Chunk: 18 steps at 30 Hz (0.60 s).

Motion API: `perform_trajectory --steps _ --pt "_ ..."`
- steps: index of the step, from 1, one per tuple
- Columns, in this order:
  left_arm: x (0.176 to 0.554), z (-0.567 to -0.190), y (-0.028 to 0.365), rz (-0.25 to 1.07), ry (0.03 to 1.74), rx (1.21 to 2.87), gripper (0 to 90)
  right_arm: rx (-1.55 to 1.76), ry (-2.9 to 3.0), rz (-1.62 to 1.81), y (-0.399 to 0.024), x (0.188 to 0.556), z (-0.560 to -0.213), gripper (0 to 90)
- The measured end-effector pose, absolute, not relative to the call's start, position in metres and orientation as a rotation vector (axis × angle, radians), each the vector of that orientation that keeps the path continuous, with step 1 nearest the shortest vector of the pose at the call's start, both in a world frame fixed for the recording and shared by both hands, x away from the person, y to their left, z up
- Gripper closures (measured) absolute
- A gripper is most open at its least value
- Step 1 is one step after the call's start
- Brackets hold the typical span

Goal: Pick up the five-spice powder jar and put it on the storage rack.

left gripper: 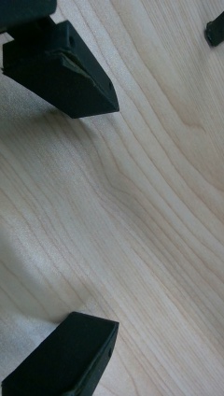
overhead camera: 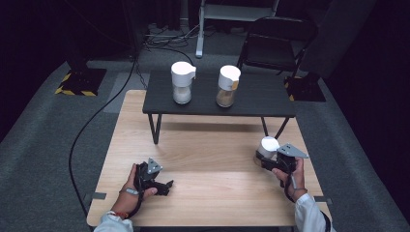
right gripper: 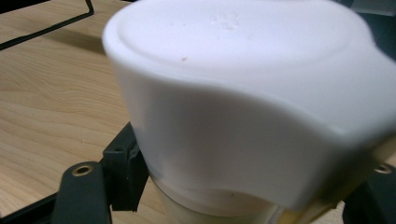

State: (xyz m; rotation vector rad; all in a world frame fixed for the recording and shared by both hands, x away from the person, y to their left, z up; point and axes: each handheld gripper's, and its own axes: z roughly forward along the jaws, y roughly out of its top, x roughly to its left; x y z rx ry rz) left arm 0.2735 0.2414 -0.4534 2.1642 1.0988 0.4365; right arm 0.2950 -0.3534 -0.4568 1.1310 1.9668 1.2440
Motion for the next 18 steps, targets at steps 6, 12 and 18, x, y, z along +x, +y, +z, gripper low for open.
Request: perform_trajectory --steps 6,12,18 --pt "0.273 -0.453 0.241 0.437 1.099 2.164 0.1 1.119 1.966 1.25 -0.356 0.289 -0.45 29.5" --pt "0.273 -0.453 0.241 0.437 1.099 2.163 0.1 1.117 1.968 1.246 -0.357 0.283 -0.441 29.6" --pt "0.273 -0.453 0.241 0.437 1.099 2.164 0.1 1.106 1.967 1.249 -0.357 0.273 -0.425 29.6"
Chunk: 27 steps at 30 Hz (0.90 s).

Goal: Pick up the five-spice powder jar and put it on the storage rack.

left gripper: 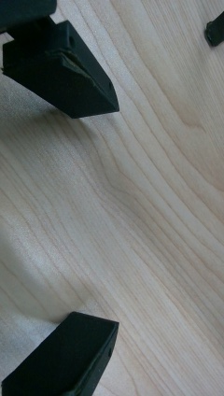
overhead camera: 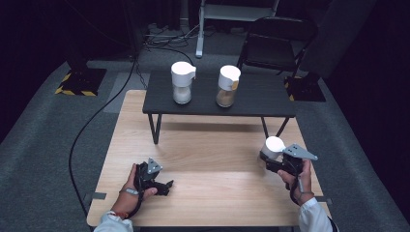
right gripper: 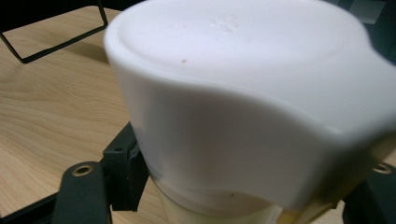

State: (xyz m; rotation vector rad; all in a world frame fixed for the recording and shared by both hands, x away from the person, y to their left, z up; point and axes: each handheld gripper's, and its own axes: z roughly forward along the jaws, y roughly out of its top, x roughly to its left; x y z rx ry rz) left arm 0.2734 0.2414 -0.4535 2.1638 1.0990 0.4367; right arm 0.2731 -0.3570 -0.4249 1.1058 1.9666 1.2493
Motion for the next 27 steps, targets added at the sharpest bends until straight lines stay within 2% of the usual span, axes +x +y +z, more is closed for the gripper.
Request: perform_trajectory --steps 27 --pt "0.273 -0.454 0.241 0.437 1.099 2.163 0.1 1.065 1.958 1.26 -0.354 0.259 -0.373 29.6"
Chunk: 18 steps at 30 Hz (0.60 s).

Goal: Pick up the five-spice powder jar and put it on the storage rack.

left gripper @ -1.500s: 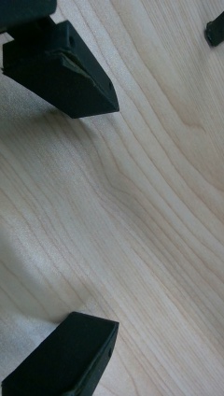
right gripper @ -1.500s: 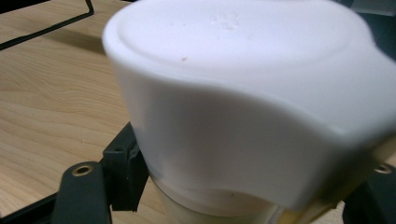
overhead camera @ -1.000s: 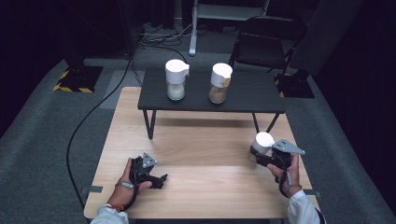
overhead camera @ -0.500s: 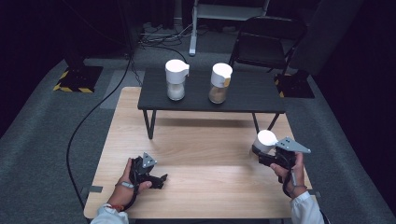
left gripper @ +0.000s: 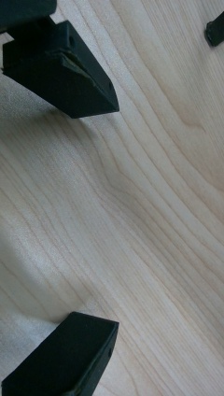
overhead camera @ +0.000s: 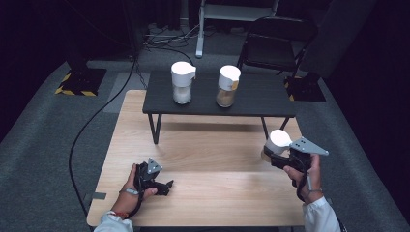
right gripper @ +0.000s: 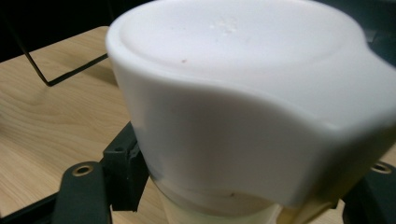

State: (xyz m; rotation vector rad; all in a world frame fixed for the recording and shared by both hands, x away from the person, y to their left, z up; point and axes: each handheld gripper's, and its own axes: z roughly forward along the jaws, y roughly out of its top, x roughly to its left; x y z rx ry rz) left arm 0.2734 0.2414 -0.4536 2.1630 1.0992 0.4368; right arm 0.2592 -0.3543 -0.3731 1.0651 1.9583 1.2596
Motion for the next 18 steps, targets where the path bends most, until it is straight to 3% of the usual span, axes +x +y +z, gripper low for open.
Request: perform_trajectory --steps 18 --pt "0.273 -0.454 0.241 0.437 1.099 2.163 0.1 1.033 1.957 1.246 -0.347 0.258 -0.33 29.6"
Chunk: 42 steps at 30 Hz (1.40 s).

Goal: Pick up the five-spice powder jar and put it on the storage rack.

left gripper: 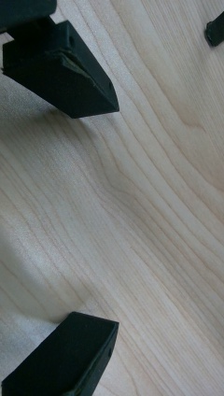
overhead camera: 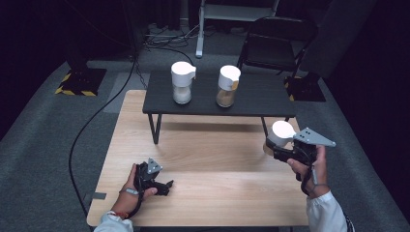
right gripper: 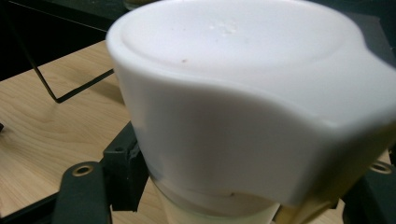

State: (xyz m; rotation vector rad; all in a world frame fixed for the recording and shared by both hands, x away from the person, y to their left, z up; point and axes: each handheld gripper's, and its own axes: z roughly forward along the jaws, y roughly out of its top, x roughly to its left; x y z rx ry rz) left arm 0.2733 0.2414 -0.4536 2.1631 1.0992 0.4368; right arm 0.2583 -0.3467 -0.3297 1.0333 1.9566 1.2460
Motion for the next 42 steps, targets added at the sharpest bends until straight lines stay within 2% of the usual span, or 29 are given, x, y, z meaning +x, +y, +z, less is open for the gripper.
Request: perform_trajectory --steps 27,42 --pt "0.273 -0.453 0.241 0.437 1.099 2.163 0.1 0.986 1.898 1.224 -0.325 0.277 -0.269 29.6" --pt "0.273 -0.453 0.241 0.437 1.099 2.164 0.1 1.013 1.864 1.222 -0.319 0.296 -0.254 29.6"
